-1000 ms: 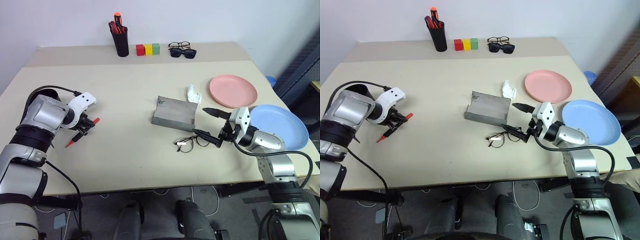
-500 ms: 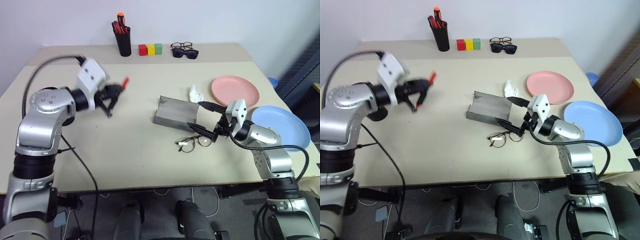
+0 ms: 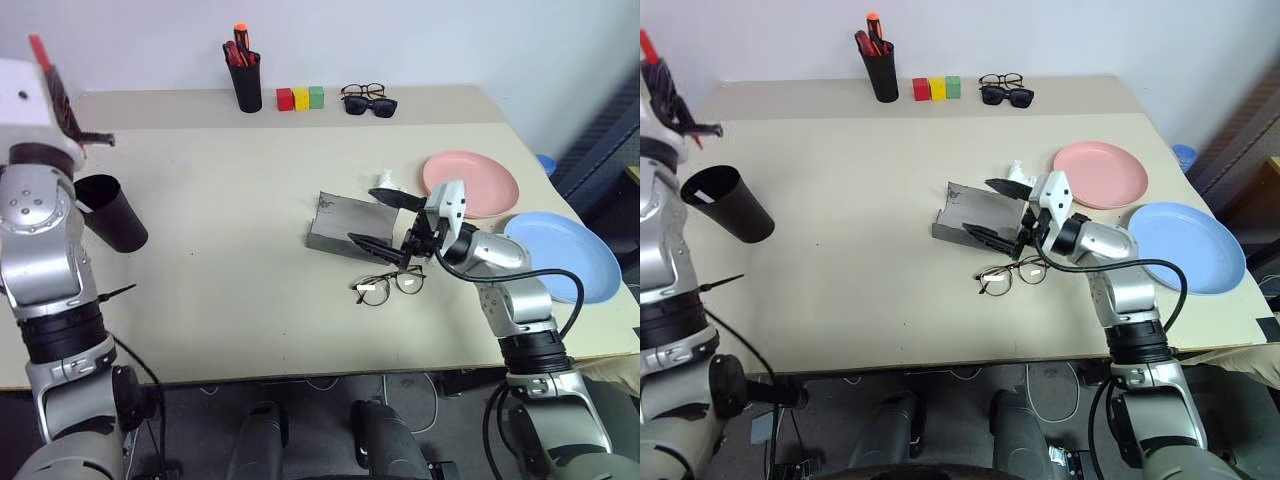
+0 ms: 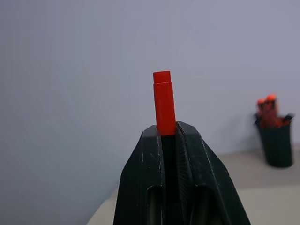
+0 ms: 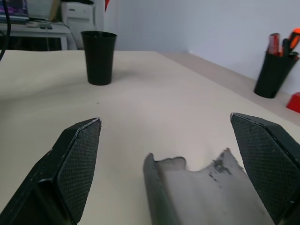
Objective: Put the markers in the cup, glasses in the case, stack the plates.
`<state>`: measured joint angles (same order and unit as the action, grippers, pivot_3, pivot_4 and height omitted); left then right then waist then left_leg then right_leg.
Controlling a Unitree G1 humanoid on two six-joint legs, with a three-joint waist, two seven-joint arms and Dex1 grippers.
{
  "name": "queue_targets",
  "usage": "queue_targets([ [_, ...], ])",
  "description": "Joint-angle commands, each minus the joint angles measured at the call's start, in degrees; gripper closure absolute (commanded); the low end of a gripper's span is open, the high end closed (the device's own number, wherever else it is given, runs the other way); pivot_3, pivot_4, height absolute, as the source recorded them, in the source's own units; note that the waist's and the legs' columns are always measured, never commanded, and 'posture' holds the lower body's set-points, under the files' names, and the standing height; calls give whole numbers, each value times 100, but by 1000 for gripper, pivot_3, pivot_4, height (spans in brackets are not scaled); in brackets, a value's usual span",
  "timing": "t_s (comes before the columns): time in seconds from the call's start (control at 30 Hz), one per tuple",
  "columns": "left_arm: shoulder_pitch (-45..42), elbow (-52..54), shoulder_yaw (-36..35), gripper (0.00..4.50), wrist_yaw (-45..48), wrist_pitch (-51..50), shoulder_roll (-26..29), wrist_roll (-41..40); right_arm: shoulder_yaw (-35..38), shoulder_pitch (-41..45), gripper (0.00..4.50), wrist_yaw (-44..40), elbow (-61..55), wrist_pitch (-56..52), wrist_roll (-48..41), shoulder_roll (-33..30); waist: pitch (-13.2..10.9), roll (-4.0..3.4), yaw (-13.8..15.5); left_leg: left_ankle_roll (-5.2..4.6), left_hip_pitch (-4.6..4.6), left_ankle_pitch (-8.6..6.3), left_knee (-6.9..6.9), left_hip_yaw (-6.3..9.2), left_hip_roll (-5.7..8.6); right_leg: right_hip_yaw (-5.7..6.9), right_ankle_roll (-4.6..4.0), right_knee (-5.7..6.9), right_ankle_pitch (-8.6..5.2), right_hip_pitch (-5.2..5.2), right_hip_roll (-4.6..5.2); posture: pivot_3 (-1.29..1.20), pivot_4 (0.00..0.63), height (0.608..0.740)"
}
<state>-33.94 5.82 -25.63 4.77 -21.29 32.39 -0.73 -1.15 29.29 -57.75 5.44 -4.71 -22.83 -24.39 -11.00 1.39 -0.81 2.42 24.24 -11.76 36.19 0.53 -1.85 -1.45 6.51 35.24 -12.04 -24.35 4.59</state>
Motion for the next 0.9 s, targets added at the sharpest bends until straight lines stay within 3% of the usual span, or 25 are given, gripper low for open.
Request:
queue_targets([
  [0.03, 229, 54, -189, 4472, -157, 315, 96, 52, -2, 132, 0, -83, -170, 10, -119, 65, 0, 0, -2, 0, 0, 0, -1, 0, 0, 0, 0, 0, 0, 0, 0, 0, 150, 740],
  [0.83, 948, -770, 351, 4472, -917, 1468, -600, 236, -15, 174, 0, -771, 483, 544, -201, 317, 1, 1, 2, 1, -2, 0, -1, -1, 0, 1, -1, 0, 1, 1, 0, 0, 150, 740],
  [0.9, 1018, -799, 363, 3627, -986, 1531, -610, 280, -3, 196, 0, -780, 533, 582, -195, 329, 2, 2, 2, 1, -2, 0, -1, -1, 0, 1, -1, 0, 1, 1, 0, 0, 150, 740],
])
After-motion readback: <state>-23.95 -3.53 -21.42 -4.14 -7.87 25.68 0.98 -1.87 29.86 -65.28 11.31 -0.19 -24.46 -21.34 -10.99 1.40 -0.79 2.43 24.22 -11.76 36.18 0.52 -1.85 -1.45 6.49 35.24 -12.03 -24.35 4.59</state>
